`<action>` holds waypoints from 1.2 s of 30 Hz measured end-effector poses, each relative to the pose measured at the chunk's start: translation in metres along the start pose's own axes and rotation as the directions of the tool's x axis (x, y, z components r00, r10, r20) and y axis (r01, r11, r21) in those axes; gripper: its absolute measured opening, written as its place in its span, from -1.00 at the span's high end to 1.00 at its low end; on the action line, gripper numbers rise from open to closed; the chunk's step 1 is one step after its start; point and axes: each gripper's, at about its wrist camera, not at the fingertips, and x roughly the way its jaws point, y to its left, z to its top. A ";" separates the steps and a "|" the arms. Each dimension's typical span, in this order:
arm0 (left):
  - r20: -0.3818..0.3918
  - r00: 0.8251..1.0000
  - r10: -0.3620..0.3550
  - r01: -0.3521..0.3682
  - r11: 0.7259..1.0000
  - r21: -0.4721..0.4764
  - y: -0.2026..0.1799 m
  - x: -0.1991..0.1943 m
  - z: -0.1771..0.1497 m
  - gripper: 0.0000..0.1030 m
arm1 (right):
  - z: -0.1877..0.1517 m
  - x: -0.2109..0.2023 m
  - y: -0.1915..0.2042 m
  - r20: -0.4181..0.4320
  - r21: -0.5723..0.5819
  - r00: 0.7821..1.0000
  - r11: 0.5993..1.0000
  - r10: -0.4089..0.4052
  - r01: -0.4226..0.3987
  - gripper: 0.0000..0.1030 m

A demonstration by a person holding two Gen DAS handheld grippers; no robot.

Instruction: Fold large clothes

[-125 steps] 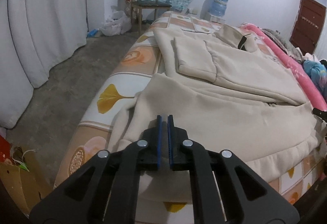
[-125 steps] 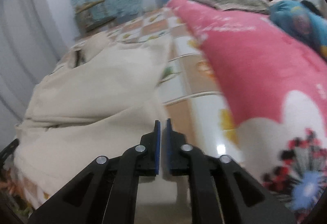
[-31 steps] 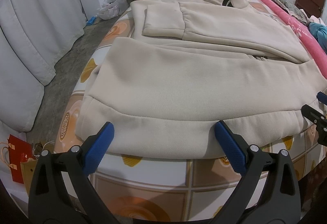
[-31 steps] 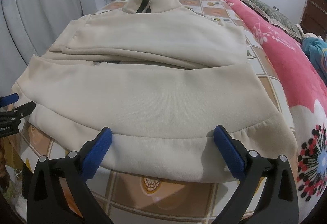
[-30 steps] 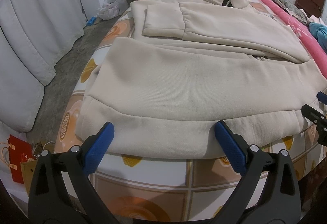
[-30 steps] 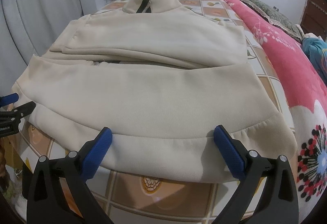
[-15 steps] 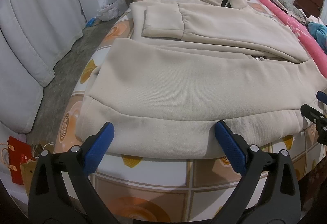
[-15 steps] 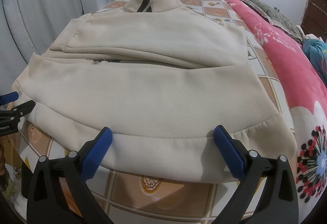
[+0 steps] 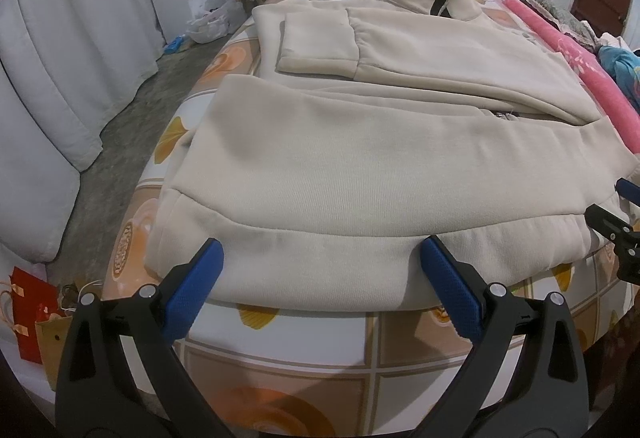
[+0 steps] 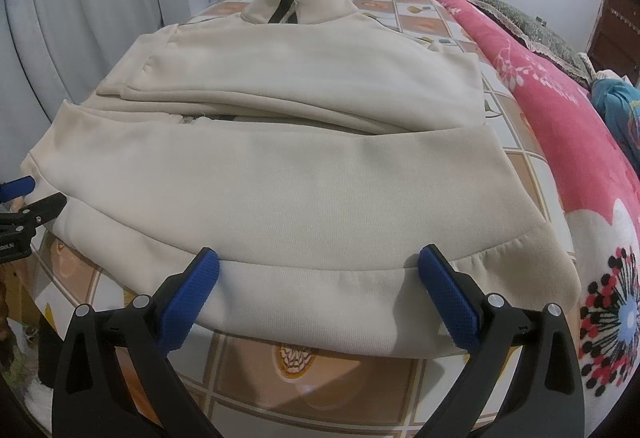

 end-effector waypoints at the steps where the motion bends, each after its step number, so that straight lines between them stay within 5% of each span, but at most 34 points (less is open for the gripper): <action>1: 0.001 1.000 -0.001 0.001 1.000 0.000 0.000 0.000 -0.001 -0.87 | 0.001 0.000 0.000 0.000 0.000 1.000 1.000 0.000 0.000 -0.87; 22: 0.045 0.999 0.015 -0.017 0.999 0.043 -0.004 -0.003 -0.003 -0.87 | 0.003 0.002 -0.001 -0.031 0.000 1.000 1.000 -0.003 0.003 -0.88; 29: 0.023 0.999 -0.032 0.030 0.997 0.071 0.002 0.000 0.001 -0.87 | 0.005 0.001 -0.001 -0.046 0.001 0.999 1.000 0.000 0.000 -0.87; 36: 0.043 0.999 -0.005 -0.002 0.989 0.146 -0.001 -0.015 0.020 -0.87 | 0.029 -0.014 -0.012 -0.025 0.000 0.997 0.998 0.070 -0.070 -0.87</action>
